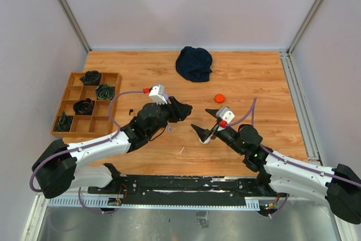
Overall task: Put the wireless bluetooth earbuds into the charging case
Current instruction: Pick up the charging case at the center of the board.
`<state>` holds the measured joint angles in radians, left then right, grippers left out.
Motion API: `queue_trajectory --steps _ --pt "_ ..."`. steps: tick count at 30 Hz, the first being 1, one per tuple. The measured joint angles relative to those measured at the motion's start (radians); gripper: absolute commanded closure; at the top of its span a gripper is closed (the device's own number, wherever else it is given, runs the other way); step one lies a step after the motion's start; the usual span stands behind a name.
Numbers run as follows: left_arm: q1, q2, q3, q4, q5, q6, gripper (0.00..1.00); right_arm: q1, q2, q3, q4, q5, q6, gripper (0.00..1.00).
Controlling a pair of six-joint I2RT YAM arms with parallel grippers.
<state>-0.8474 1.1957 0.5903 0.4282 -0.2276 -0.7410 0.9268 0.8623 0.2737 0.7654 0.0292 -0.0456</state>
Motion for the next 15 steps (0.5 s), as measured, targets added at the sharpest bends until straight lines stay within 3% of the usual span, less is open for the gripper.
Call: queue_trajectory --steps 15 --pt "-0.085 -0.015 -0.066 0.195 -0.094 -0.050 0.54 0.000 0.182 0.010 0.196 0.010 0.014 0.39"
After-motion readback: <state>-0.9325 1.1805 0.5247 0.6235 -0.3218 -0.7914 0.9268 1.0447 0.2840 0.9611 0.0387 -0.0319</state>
